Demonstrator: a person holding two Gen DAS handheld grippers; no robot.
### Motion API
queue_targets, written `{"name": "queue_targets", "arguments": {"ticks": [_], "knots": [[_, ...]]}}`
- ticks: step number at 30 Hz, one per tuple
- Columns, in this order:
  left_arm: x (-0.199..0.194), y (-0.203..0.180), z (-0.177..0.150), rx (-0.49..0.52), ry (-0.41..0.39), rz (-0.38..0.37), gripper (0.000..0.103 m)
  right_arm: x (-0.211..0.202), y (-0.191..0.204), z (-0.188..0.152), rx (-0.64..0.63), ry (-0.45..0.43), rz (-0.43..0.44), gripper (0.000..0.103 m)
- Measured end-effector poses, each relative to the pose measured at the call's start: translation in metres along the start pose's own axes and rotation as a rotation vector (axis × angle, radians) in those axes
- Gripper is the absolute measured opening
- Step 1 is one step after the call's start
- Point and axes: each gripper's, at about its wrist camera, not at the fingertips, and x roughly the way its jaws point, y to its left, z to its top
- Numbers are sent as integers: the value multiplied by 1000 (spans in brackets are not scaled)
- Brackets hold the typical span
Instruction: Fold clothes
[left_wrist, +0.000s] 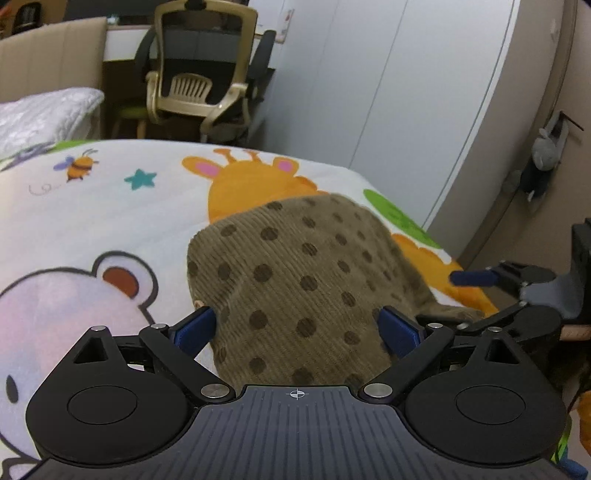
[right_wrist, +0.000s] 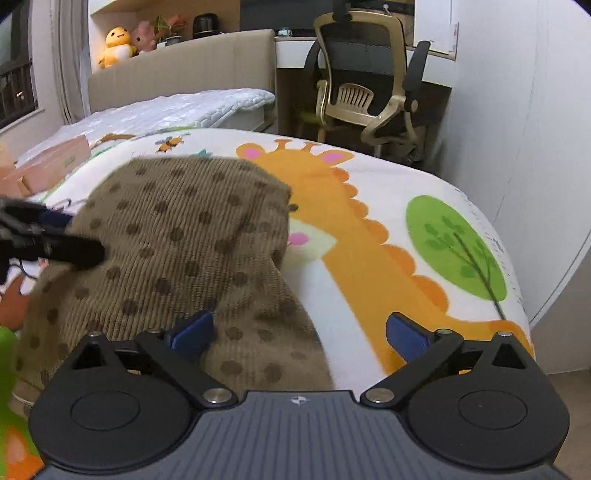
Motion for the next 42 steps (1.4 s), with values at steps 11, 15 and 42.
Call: {"name": "queue_targets", "arguments": {"ticks": [11, 15, 42], "knots": [[-1, -1, -2, 12, -1, 2, 99, 26, 30, 85, -58, -141, 116, 101], [-1, 1, -3, 14, -1, -4, 99, 72, 33, 84, -84, -56, 28, 102], [18, 38, 15, -154, 4, -60, 101, 0, 37, -26, -95, 1, -54, 101]]}}
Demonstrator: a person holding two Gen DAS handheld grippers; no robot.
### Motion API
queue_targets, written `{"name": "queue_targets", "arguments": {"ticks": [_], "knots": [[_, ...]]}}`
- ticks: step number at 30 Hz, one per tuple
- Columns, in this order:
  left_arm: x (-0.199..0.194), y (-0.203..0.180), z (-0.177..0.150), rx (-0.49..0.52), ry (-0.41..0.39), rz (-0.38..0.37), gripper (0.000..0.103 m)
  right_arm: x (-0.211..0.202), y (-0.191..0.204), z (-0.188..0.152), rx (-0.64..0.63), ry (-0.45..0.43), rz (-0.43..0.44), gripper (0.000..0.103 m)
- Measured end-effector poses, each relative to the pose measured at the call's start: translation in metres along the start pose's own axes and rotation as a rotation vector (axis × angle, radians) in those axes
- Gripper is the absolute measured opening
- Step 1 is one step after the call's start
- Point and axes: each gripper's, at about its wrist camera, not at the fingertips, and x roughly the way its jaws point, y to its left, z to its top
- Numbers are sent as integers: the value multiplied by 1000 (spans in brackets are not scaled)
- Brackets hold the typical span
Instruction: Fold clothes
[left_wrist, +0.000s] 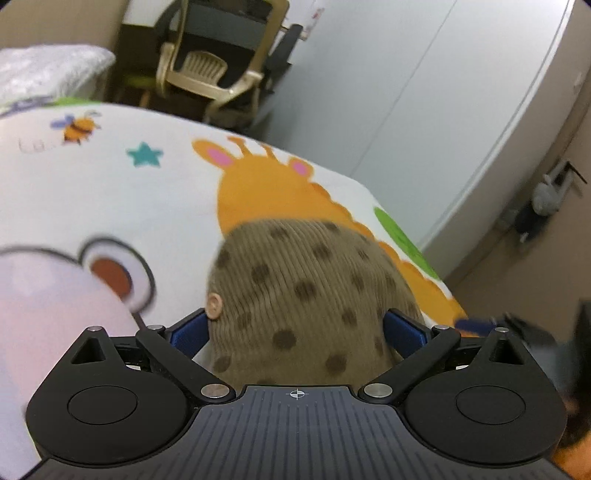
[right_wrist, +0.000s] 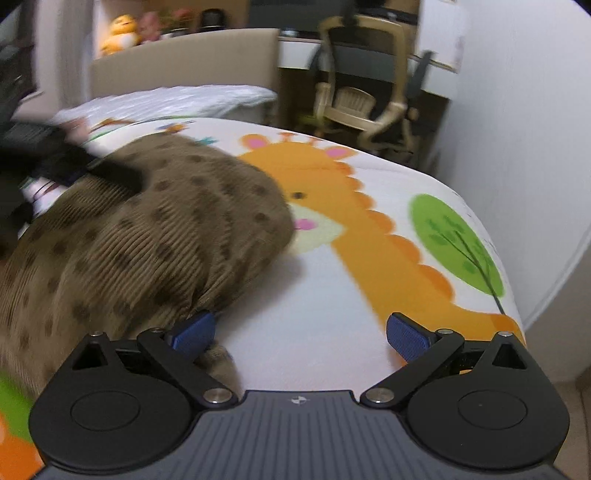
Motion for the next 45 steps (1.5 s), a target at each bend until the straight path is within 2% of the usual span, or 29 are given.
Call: {"name": "queue_targets", "arguments": {"ticks": [3, 6, 8, 10, 12, 15, 18, 20, 25, 27, 29, 32, 37, 41, 45], "knots": [[-15, -3, 1, 36, -10, 33, 101, -13, 1, 2, -29, -27, -10, 101], [-44, -4, -13, 94, -30, 25, 101, -35, -4, 7, 21, -86, 51, 101], [-61, -6, -26, 104, -22, -35, 101, -50, -5, 11, 45, -126, 106, 103], [-72, -10, -39, 105, -1, -119, 101, -56, 7, 12, 16, -142, 184, 103], [-73, -16, -52, 119, 23, -165, 101, -50, 26, 8, -62, -110, 209, 103], [-65, -22, -68, 185, 48, -114, 101, -33, 48, -6, -156, -82, 148, 103], [-63, -25, -72, 211, 65, -91, 101, -32, 46, -7, -138, -73, 149, 103], [-70, -26, -65, 212, 54, -114, 101, -33, 43, -9, -125, -71, 154, 103], [-83, -32, -25, 196, -73, -172, 101, -31, 41, -8, -107, -73, 163, 103], [-74, -39, -8, 197, -94, -208, 101, -30, 41, -8, -103, -73, 166, 103], [-58, -46, 8, 170, -85, -225, 101, -30, 41, -9, -101, -74, 168, 103], [-18, -43, 29, 78, -17, -214, 101, -31, 41, -10, -97, -79, 168, 103], [26, -24, 32, 9, 59, -225, 101, -29, 35, -10, -65, -75, 180, 103], [26, -26, 30, 43, 57, -209, 101, -29, 35, -10, -59, -68, 187, 103], [-1, -30, 25, 72, 12, -205, 101, -28, 36, -10, -57, -67, 186, 103]]}}
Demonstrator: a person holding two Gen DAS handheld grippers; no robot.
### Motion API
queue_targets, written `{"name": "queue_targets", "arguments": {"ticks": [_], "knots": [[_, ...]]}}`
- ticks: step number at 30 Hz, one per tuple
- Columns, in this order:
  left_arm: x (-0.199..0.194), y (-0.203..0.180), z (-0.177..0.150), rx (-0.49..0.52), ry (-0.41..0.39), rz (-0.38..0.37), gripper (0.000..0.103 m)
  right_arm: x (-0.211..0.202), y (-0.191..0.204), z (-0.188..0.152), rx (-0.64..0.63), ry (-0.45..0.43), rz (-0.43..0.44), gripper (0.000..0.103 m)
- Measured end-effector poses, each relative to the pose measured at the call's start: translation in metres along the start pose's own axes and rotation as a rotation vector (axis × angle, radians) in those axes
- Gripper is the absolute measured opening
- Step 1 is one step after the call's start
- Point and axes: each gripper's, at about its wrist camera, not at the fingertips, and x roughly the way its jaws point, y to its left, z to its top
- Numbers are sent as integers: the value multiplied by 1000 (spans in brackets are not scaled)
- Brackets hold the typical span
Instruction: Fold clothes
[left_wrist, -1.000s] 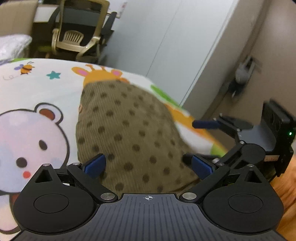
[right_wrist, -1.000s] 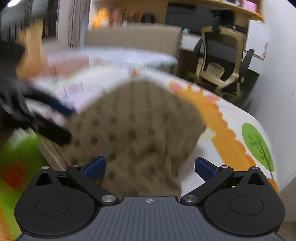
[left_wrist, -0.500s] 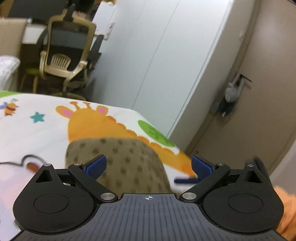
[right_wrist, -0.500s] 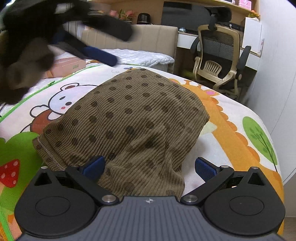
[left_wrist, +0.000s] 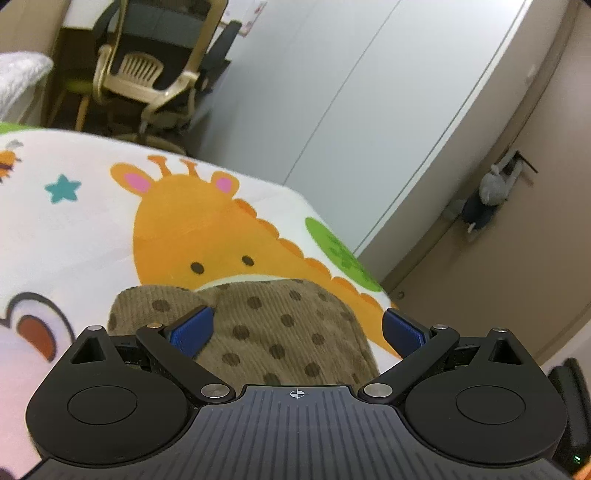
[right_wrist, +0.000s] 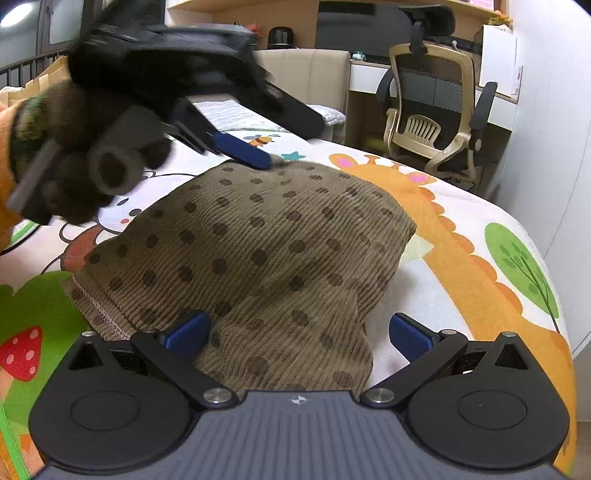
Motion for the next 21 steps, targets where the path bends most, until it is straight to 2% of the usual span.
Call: {"name": "queue_targets", "arguments": {"ticks": [5, 8, 14, 17, 19, 21], "knots": [[-48, 4, -26, 36, -25, 14, 101, 4, -6, 2, 21, 6, 15, 103], [-68, 21, -53, -20, 11, 41, 101, 5, -8, 3, 32, 9, 20, 103], [-76, 35, -98, -137, 67, 4, 100, 3, -9, 2, 52, 12, 20, 103], [-76, 25, -105, -117, 62, 6, 98, -5, -21, 9, 153, -1, 60, 103], [-75, 14, -107, -92, 72, -3, 94, -15, -31, 22, 212, -52, 77, 103], [-72, 2, -110, -40, 91, 32, 94, -19, -35, 41, 193, -109, 18, 103]]}}
